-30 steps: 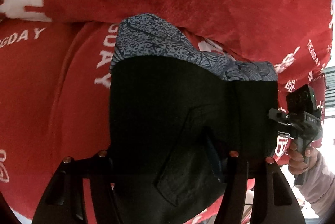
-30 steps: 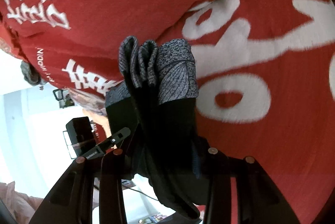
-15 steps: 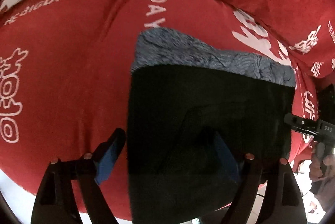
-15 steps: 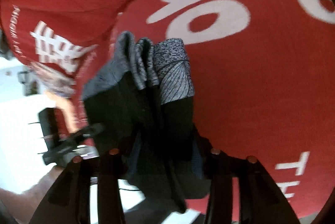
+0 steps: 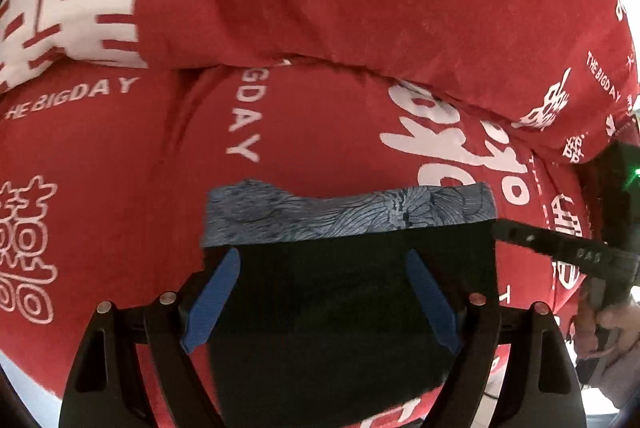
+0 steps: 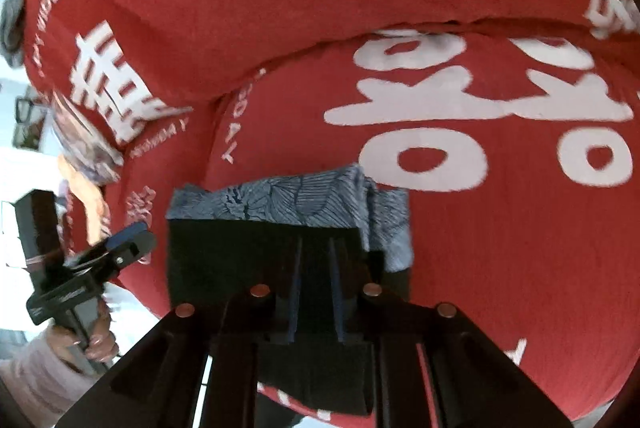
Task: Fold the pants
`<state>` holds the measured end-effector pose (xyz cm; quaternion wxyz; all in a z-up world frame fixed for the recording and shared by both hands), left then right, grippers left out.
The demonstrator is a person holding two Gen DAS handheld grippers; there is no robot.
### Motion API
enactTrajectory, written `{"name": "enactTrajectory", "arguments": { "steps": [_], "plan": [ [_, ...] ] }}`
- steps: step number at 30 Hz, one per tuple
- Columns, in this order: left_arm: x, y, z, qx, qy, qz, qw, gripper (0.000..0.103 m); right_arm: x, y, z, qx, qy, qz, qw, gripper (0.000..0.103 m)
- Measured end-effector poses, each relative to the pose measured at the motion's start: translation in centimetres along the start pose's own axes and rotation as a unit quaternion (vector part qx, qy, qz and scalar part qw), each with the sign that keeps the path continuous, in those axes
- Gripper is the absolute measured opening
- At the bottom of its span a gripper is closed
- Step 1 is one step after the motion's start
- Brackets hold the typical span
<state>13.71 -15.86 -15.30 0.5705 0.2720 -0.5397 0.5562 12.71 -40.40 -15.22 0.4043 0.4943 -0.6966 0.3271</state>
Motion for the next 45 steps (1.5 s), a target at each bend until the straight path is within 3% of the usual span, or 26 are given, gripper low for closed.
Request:
{"name": "enactTrajectory", "arguments": {
  "steps": [3,7,9,13,18,25,27,29,33,37,40,42,45],
  "plan": [
    [-2.4,0.3,-0.4,0.015,-0.014,-0.018,0.9996,0.087,-2.6,0.1,-0.3,-0.002,0.022,-0.02,1.0,0.014],
    [-3.7,1.0,-1.2,0.002,-0.049,-0.037,0.9981,0.087,-3.9,0.4,1.3,-0.007,0.03,-0.025,0.999,0.002],
    [-3.6,1.4,-1.7,0.002,-0.07,-0.048,0.9964,0.087,-3.7,0.5,1.5,-0.009,0.027,-0.028,0.999,0.002],
    [-2.8,2.4,-2.9,0.041,-0.073,-0.066,0.9942,0.087,-3.1,0.9,1.9,-0.019,0.036,-0.03,0.999,0.002],
    [-1.2,3.3,-2.0,0.031,-0.106,-0.083,0.9905,0.087,-1.4,2.0,2.6,-0.046,0.046,-0.037,0.997,0.008],
    [1.1,3.7,0.9,0.029,-0.125,-0.099,0.9868,0.087,0.6,4.7,3.4,-0.061,0.062,-0.07,0.994,0.022],
    [1.6,3.9,1.7,0.03,-0.142,-0.106,0.9837,0.087,1.4,5.4,3.5,-0.065,0.064,-0.076,0.993,0.031],
    [2.2,4.1,2.7,0.031,-0.153,-0.111,0.9815,0.087,2.1,5.8,3.6,-0.069,0.068,-0.08,0.992,0.048],
    [3.8,4.9,4.6,0.051,-0.156,-0.108,0.9805,0.087,3.5,6.5,2.9,-0.049,0.072,-0.094,0.992,0.052],
    [5.2,5.8,6.1,0.071,-0.162,-0.103,0.9788,0.087,5.2,6.9,1.8,-0.016,0.07,-0.098,0.993,0.066],
    [6.2,6.2,6.9,0.071,-0.16,-0.103,0.9791,0.087,6.5,7.4,1.2,0.008,0.079,-0.096,0.992,0.07],
    [6.9,6.3,7.4,0.061,-0.162,-0.097,0.9801,0.103,7.1,7.6,0.9,0.012,0.082,-0.091,0.992,0.074],
    [7.7,6.4,7.7,0.038,-0.156,-0.086,0.9832,0.103,7.9,8.3,0.2,0.015,0.085,-0.081,0.993,0.078]
  ]
}}
Point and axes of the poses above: each gripper's, at about its wrist camera, not at the fingertips, and x roughly against the way its jaws point, z to its right, y to its underside, the point moved 3 cm from there along -x, roughly the way its jaws point, and after that the axes turned 11 degrees about -x, right-handed, at the moved point
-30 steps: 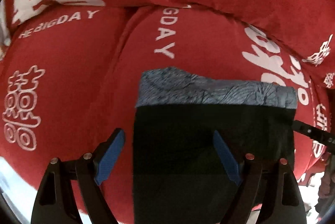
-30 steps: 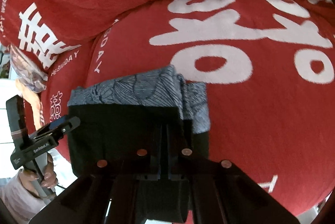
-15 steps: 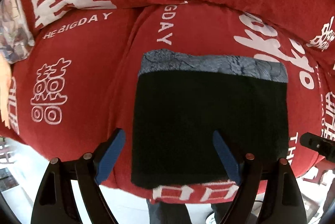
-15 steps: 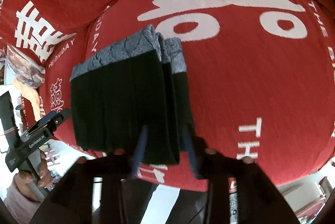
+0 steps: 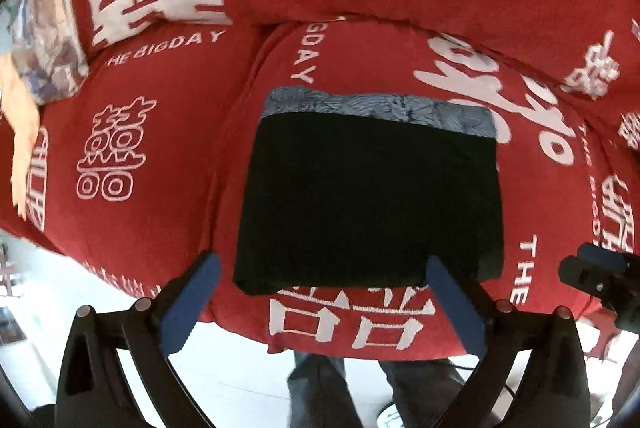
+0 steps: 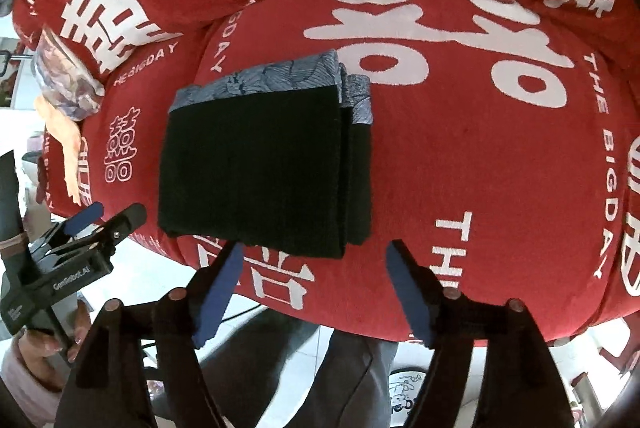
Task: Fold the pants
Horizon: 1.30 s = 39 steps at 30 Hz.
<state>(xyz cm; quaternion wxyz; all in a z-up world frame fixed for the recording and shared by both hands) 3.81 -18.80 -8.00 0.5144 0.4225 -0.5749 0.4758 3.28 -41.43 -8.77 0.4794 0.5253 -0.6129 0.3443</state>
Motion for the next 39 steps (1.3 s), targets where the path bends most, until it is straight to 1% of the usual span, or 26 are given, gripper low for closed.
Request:
{"name": "enactTrajectory", "arguments": {
  "steps": [3,6,9,10,12,14,20,26,39],
  "plan": [
    [0.3,0.5,-0.4,-0.016,0.003,-0.002,0.9999,0.103,0.1,1.2,-1.0,-0.007,0.006,0.009,1.0,0.079],
    [1.1,1.4,-1.3,-0.018,0.007,0.004,0.9998,0.103,0.0,2.6,-2.5,-0.012,0.007,0.025,1.0,0.085],
    [1.8,2.2,-2.2,-0.026,0.01,0.005,0.9996,0.103,0.3,3.8,-4.1,-0.001,0.026,0.054,0.998,0.101],
    [1.9,2.4,-2.4,-0.031,0.006,0.006,0.9995,0.103,0.8,4.2,-4.8,0.004,0.033,0.07,0.997,0.103],
    [2.3,2.7,-2.8,-0.038,0.001,0.007,0.9992,0.103,1.6,4.7,-5.8,0.011,0.036,0.094,0.995,0.103],
    [2.6,3.0,-3.2,-0.041,0.0,0.009,0.9991,0.103,2.0,5.0,-6.6,0.014,0.043,0.099,0.994,0.103],
    [3.6,3.7,-3.8,-0.046,-0.004,0.012,0.9989,0.103,2.5,5.6,-7.6,-0.001,0.076,0.084,0.994,0.103],
    [4.1,3.8,-3.7,-0.049,-0.012,0.016,0.9986,0.103,2.7,5.4,-7.8,-0.019,0.092,0.077,0.993,0.103],
    [4.2,3.5,-3.5,-0.042,-0.019,0.015,0.9988,0.103,3.0,5.3,-8.1,-0.021,0.108,0.08,0.991,0.103]
  ]
}}
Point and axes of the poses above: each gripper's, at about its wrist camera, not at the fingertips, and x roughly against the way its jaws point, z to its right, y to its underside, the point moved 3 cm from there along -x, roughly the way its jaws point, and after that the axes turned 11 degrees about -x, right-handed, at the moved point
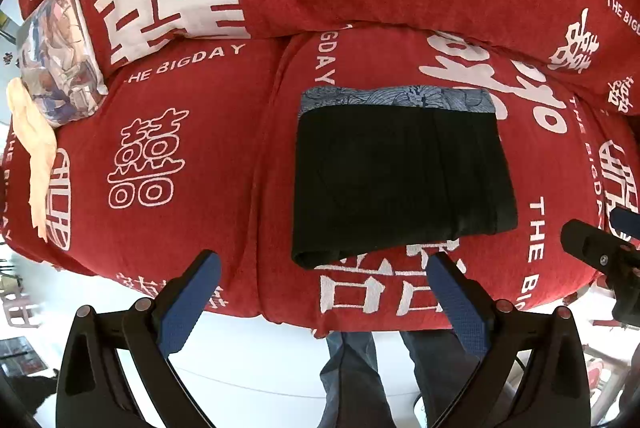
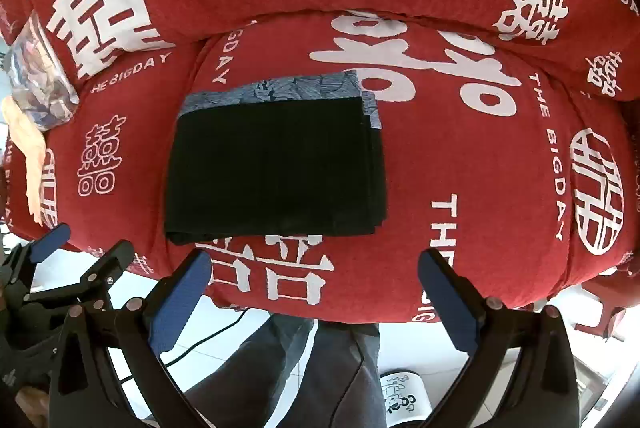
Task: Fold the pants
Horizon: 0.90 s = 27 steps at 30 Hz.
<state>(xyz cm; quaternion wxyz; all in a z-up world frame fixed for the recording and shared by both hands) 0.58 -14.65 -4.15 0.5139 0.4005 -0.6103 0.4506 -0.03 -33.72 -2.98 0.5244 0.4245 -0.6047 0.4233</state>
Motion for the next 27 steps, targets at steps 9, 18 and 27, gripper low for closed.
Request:
{"name": "enactTrajectory", "arguments": {
  "steps": [9,18,27],
  "plan": [
    [-0.06,-0.01,0.07,-0.001,0.001,-0.002,1.0,0.103,-0.24,0.05,0.2,0.002,0.01,0.001,1.0,0.103],
    [-0.1,0.06,0.04,-0.002,-0.002,-0.001,1.0,0.103,-0.46,0.14,0.01,0.007,0.013,0.0,1.0,0.103],
    [-0.07,0.0,0.47,0.001,-0.01,-0.001,0.9999,0.103,-0.67,0.17,-0.42,0.014,0.016,-0.001,1.0,0.103]
  ]
}}
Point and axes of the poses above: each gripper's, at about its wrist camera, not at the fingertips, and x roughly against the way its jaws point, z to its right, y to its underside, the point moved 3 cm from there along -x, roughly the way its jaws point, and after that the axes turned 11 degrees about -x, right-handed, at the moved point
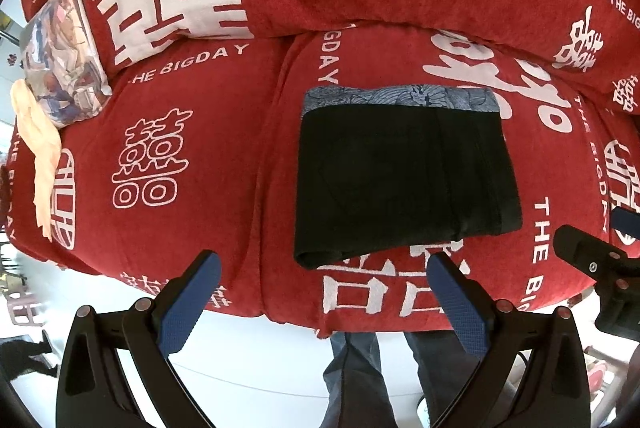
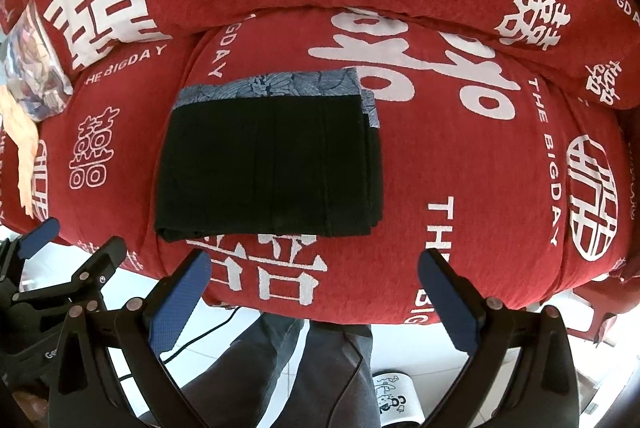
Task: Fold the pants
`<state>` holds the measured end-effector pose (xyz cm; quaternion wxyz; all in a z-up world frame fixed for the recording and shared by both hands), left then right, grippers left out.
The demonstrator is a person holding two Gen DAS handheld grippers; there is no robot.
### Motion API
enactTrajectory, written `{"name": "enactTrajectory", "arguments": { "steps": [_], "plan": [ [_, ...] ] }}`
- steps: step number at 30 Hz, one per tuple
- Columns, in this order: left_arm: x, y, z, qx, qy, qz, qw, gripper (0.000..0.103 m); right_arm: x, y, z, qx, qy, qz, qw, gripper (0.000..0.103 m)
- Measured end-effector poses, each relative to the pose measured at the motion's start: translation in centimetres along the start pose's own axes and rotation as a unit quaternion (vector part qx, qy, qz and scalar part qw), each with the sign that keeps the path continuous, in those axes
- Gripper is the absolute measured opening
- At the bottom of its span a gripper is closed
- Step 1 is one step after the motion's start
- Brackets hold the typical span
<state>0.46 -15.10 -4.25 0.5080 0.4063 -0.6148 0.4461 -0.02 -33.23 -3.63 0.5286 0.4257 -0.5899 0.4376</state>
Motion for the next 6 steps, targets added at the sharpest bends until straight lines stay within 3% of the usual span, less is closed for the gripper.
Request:
{"name": "enactTrajectory", "arguments": {
  "steps": [6],
  "plan": [
    [0.65,-0.02,0.58,-0.011,0.001,0.02,0.9998,0.103,-0.08,-0.03,-0.21,0.002,-0.002,-0.001,1.0,0.103]
  ]
}}
Point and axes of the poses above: each gripper's, at about its wrist camera, not at the fingertips, and x roughly against the way its jaws point, z to its right, y to its underside, the point moved 3 cm from there along -x, roughly the way its jaws point, and after that the axes turned 11 degrees about -x, right-handed, at the moved point
